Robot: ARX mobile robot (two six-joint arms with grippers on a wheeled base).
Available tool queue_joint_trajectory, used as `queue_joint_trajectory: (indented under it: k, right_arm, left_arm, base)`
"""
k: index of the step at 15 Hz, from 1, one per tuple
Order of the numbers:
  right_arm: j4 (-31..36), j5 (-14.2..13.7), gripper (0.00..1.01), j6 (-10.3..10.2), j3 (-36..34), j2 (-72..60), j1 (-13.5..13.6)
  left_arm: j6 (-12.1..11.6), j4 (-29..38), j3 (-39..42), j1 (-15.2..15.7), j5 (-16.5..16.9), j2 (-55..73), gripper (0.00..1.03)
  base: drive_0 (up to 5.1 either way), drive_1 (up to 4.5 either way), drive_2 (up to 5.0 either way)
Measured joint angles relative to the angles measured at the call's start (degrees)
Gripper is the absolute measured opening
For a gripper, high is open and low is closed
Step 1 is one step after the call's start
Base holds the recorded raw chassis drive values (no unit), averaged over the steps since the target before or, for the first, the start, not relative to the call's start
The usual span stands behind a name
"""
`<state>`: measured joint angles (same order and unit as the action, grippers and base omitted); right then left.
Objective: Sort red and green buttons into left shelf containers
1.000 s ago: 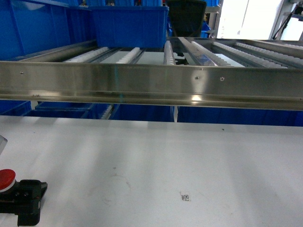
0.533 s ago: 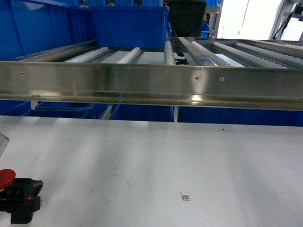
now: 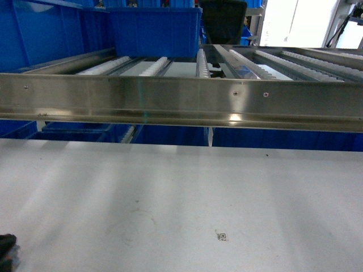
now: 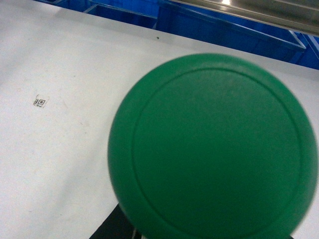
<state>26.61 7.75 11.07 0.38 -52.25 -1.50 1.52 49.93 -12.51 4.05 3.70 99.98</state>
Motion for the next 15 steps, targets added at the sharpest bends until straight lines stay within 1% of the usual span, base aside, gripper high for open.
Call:
queue_joint_trajectory:
  k: [1, 2, 3, 4, 5, 6, 7, 8, 9, 10, 11, 12, 15]
  right_arm:
    - [0.0, 0.0, 0.26, -0.02, -0.02, 0.0, 0.0]
    - [0.0, 0.0, 0.26, 0.0, 0.0, 0.0, 0.0]
    - [0.0, 0.0, 0.26, -0.02, -0.02, 0.0, 0.0]
    - [0.0, 0.0, 0.26, 0.0, -0.02, 0.0, 0.0]
    - [0.0, 0.0, 0.26, -0.02, -0.02, 0.0, 0.0]
    - [0.0, 0.0, 0.26, 0.0, -0.02, 0.0, 0.0]
    - [0.0, 0.0, 0.26, 0.0, -0.02, 0.0, 0.0]
    - [0.0, 0.0, 0.26, 0.0, -0.02, 0.0, 0.0]
    - [0.0, 0.0, 0.26, 0.0, -0.02, 0.0, 0.0]
    - [0.0, 0.0, 0.26, 0.0, -0.02, 0.0, 0.0]
    - [0.02, 0.0, 0.26, 0.0, -0.02, 0.0, 0.0]
    - [0.0, 0.0, 0.26, 0.0, -0.02, 0.0, 0.0]
    - [0.02, 0.0, 0.26, 0.0, -0.02, 0.0, 0.0]
  left_arm:
    - [0.0, -3.93, 0.0, 1.75, 1.38, -5.18, 0.25]
    - [-0.07, -9.84, -0.13, 3.74, 2.45, -13.2, 0.25]
    - [-0.31, -16.0, -0.85, 4.42, 3.56, -20.15, 0.25]
    - [-0.44, -23.12, -2.27, 4.33, 4.55, -28.98, 0.25]
    - [-0.44, -28.57, -4.11, 3.41, 4.35, -36.28, 0.25]
    - [-0.42, -33.48, -5.38, 1.86, 3.28, -42.03, 0.25]
    - [-0.24, -36.96, -5.4, 0.7, 2.16, -44.81, 0.25]
    - [-0.37, -38.91, -5.27, -0.24, 1.11, -46.8, 0.25]
    - [-1.03, -39.28, -5.18, -0.76, -0.66, -48.96, 0.25]
    - [-2.27, -38.05, -5.27, -1.22, -1.22, -51.89, 0.25]
    - [-3.08, -37.94, -5.6, -1.2, -1.4, -52.52, 0.25]
    - [-3.34, -38.49, -5.57, -1.18, -1.64, -51.93, 0.25]
    - [-3.48, -38.36, -5.57, -1.18, -1.62, -51.78, 0.25]
  base:
    - [0.0, 0.0, 0.0]
    - [0.0, 0.0, 0.0]
    - [0.0, 0.0, 0.0]
    - [0.0, 0.0, 0.0]
    - [0.0, 0.0, 0.0]
    - [0.0, 0.0, 0.0]
    - [0.0, 0.0, 0.0]
    - [0.0, 0.0, 0.0]
    - [0.0, 0.0, 0.0]
    - [0.0, 0.0, 0.0]
    - [0.0, 0.0, 0.0]
    - [0.0, 0.0, 0.0]
    - [0.0, 0.0, 0.0]
